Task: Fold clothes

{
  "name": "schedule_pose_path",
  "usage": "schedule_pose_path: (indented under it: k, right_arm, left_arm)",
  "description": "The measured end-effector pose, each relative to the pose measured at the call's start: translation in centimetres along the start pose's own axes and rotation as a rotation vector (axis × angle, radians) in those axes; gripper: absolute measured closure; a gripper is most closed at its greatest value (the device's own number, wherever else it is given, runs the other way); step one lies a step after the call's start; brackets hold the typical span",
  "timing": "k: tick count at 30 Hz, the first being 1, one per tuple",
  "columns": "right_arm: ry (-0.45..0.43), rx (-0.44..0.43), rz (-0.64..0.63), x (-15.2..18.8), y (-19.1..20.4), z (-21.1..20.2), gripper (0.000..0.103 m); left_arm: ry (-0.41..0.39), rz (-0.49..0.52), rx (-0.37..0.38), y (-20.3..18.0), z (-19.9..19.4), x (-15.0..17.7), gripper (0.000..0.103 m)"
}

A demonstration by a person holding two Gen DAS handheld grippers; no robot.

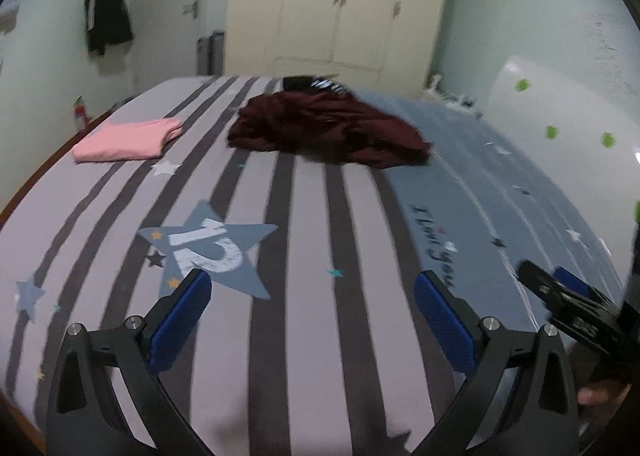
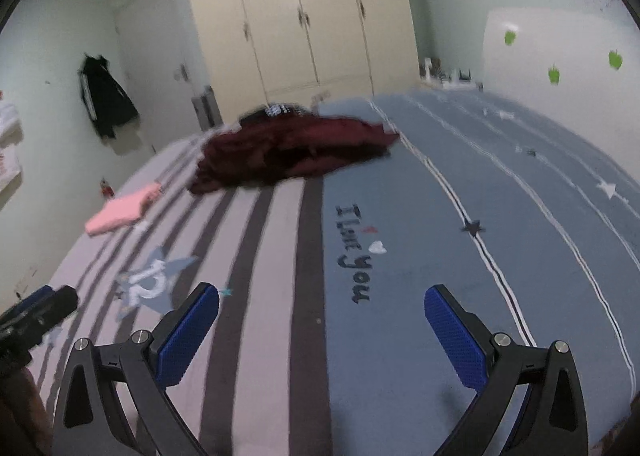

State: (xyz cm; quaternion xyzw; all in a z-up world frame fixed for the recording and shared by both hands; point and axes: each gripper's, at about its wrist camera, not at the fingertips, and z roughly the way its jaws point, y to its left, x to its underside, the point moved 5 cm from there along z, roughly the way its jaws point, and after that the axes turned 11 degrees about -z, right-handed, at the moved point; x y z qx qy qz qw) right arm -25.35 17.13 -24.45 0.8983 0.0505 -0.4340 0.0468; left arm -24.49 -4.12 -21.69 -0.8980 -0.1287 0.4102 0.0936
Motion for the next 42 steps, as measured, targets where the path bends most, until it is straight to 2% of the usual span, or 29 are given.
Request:
schedule_pose_path:
  k: [2, 6, 9, 14, 20, 24, 28, 30, 31, 32, 33, 34, 36, 39, 42]
  right_arm:
    - [0.039, -0.006, 0.017, -1.4, -0.8, 1.2, 0.001]
    - [0.113, -0.019, -0.014, -5.2, -1.4, 3.4, 0.001]
    - [0.125, -0.012, -0.047, -8.7, -1.4, 6.3, 0.001]
    - [0.128, -0.011, -0.095, -14.3, -0.4, 15.1, 0.001]
    - [0.115, -0.014, -0.132, -21.2, 1.4, 27.6, 0.001]
    - [0.150, 0.006, -0.186, -23.6, 2.1, 34.8, 0.001]
    - [0.204, 0.012, -0.150, -24.4, 1.1, 41.2, 0.001]
    - [0.231, -0.005, -0.131, -24.3, 0.9, 43.6, 0.001]
    - [0.246, -0.015, -0.131, -24.1, 1.0, 44.9, 0.001]
    - [0.261, -0.030, -0.137, -23.9, 1.2, 45.7, 0.010]
    - [0.275, -0.048, -0.143, -23.6, 1.4, 46.2, 0.022]
    - [0.296, -0.072, -0.150, -23.4, 1.6, 46.7, 0.049]
    - [0.293, -0.099, -0.153, -23.5, 1.6, 46.4, 0.076]
    - [0.270, -0.143, -0.133, -23.7, 1.0, 44.2, 0.091]
    - [0.237, -0.189, -0.132, -22.5, -0.1, 39.3, 0.093]
  left_arm:
    - [0.027, 0.003, -0.050, -0.7, 1.2, -2.1, 0.002]
    - [0.080, 0.011, -0.082, -1.6, 4.7, -5.9, 0.002]
    - [0.070, 0.017, -0.049, -2.1, 7.7, -9.0, 0.002]
    - [0.016, 0.033, -0.006, -1.9, 16.1, -15.0, 0.002]
    - [0.062, 0.065, 0.006, -1.3, 25.8, -18.7, 0.004]
    - [0.100, 0.090, 0.020, -1.0, 31.8, -20.5, 0.016]
    - [0.139, 0.116, 0.035, -0.7, 37.8, -22.4, 0.021]
    - [0.158, 0.129, 0.042, -0.5, 40.7, -23.3, 0.047]
    - [0.162, 0.130, 0.054, -0.6, 41.0, -23.5, 0.054]
    - [0.163, 0.128, 0.070, -0.7, 40.7, -23.7, 0.069]
    - [0.163, 0.127, 0.086, -0.8, 40.4, -23.9, 0.079]
    - [0.164, 0.125, 0.103, -0.9, 40.1, -24.1, 0.083]
    - [0.163, 0.116, 0.146, -1.0, 38.6, -24.4, 0.090]
    - [0.162, 0.105, 0.202, -0.9, 34.2, -23.4, 0.092]
    - [0.215, 0.094, 0.219, 0.2, 27.3, -19.2, 0.093]
